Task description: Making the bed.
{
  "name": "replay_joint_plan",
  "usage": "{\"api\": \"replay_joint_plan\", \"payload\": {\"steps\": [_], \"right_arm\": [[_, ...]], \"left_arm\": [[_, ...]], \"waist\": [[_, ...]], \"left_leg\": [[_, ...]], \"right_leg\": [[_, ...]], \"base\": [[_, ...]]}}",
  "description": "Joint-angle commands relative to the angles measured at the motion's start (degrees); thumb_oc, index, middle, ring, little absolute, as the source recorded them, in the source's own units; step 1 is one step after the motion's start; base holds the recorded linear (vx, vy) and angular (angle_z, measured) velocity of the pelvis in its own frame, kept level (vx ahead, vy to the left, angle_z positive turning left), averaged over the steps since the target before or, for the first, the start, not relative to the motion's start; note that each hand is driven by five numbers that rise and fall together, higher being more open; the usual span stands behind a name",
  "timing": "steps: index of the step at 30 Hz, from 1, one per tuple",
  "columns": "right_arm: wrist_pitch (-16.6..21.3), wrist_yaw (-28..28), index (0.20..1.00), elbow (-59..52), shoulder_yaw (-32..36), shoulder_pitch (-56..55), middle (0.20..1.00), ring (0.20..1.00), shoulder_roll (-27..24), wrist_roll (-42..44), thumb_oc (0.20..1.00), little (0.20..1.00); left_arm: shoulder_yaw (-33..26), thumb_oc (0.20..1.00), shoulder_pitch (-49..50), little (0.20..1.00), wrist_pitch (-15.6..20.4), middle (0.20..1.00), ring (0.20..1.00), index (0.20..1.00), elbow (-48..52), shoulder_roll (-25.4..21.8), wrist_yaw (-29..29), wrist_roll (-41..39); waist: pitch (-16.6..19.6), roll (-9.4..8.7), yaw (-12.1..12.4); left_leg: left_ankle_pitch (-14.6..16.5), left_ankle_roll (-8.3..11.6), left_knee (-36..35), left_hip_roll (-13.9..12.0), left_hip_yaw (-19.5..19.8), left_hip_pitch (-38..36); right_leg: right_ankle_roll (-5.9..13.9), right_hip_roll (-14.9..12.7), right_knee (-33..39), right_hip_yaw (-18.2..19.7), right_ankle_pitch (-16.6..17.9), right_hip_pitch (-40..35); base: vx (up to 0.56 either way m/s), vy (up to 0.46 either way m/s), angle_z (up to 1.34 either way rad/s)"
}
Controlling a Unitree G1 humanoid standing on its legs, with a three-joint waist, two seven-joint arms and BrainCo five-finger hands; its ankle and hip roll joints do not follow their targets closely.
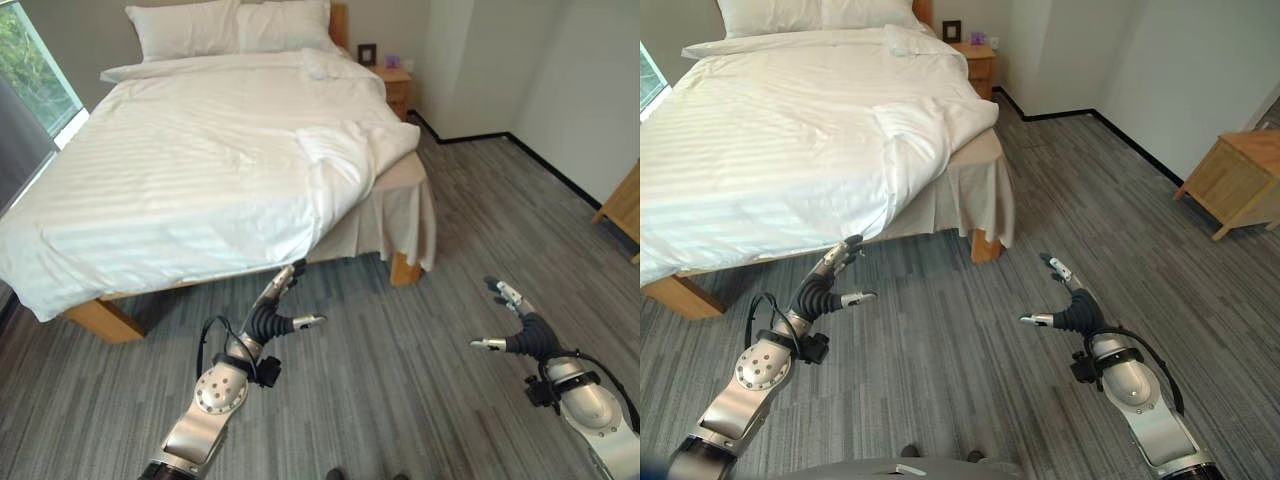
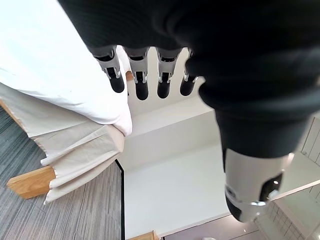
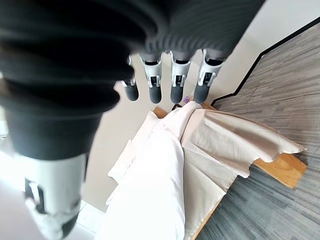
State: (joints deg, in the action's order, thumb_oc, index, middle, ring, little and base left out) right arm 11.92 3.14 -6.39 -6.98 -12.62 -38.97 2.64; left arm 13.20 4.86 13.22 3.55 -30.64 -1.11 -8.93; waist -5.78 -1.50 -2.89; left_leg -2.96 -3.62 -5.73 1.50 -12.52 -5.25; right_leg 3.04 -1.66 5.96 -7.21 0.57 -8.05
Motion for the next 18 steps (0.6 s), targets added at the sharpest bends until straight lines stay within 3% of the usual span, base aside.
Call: {"api": "replay_joint_plan", "payload": {"steps": [1,10,12,13,14,15,18], "right_arm": [[2.5,0.1,1.000,-3.9,3.4,1.8,1.000,1.000,-0.3,-0.4,1.000,1.000],[1.3,-1.0,1.000,-5.1,4.1,2.0,1.000,1.000,0.2,-2.5,1.000,1.000],[1.6,-0.9,1.000,-5.6,4.1,3.1,1.000,1.000,0.0,-2.0,1.000,1.000],[1.8,-0.5,1.000,-6.1,4.3,3.7,1.000,1.000,-0.2,-1.7,1.000,1.000],[2.0,-0.3,1.000,-6.6,4.4,4.0,1.000,1.000,-0.4,-1.6,1.000,1.000],[2.1,-0.1,1.000,-7.5,4.1,4.9,1.000,1.000,-0.5,-1.4,1.000,1.000],[2.0,-0.2,1.000,-7.3,3.8,5.5,1.000,1.000,-0.5,-1.4,1.000,1.000]], "left_arm": [[0.1,1.000,-2.5,1.000,1.7,1.000,1.000,1.000,-2.1,-0.1,1.3,-4.5],[0.4,1.000,-2.6,1.000,-0.2,1.000,1.000,1.000,-3.6,1.5,2.4,-5.2],[0.6,1.000,-2.9,1.000,-0.3,1.000,1.000,1.000,-3.6,1.9,2.3,-5.7],[0.8,1.000,-3.1,1.000,-0.4,1.000,1.000,1.000,-3.6,2.2,2.2,-6.1],[1.1,1.000,-3.6,1.000,-0.5,1.000,1.000,1.000,-3.5,2.4,2.2,-6.5],[1.5,1.000,-4.3,1.000,-0.5,1.000,1.000,1.000,-3.6,2.7,2.0,-6.7],[1.8,1.000,-4.2,1.000,-0.5,1.000,1.000,1.000,-3.9,3.0,2.0,-6.9]], "waist": [[1.8,0.18,1.2],[1.3,0.82,0.4],[-1.1,0.27,0.8],[-2.7,-0.23,1.3],[-4.4,-0.09,1.6],[-7.0,-0.67,2.6],[-7.3,-1.01,2.8]], "left_leg": [[8.5,4.08,0.7,-4.0,0.9,-2.3],[7.2,5.29,1.1,-5.9,1.4,-2.7],[8.0,6.36,10.9,-6.9,1.7,1.3],[6.4,7.13,18.5,-8.0,2.5,5.1],[3.8,8.24,26.9,-9.5,4.1,9.4],[-2.9,9.17,37.4,-10.1,7.0,15.6],[-2.1,8.35,40.0,-9.8,6.8,18.2]], "right_leg": [[5.13,-4.3,-1.0,-2.5,-1.3,2.3],[3.60,-2.4,-1.0,-1.9,-3.5,2.2],[2.16,-2.2,-1.0,-1.0,-4.6,1.5],[0.89,-1.8,-1.0,-0.6,-5.2,0.7],[-0.31,-0.7,-1.0,-0.7,-5.7,-0.2],[-1.78,0.0,-1.0,-0.8,-6.0,-1.4],[-2.10,0.1,-1.0,-0.7,-6.3,-1.6]], "base": [[0.00,0.000,0.00],[0.03,-0.086,0.02],[-0.07,-0.220,-0.04],[-0.10,-0.269,-0.16],[-0.08,-0.370,-0.20],[-0.01,-0.335,-0.10],[0.02,-0.103,-0.20]]}}
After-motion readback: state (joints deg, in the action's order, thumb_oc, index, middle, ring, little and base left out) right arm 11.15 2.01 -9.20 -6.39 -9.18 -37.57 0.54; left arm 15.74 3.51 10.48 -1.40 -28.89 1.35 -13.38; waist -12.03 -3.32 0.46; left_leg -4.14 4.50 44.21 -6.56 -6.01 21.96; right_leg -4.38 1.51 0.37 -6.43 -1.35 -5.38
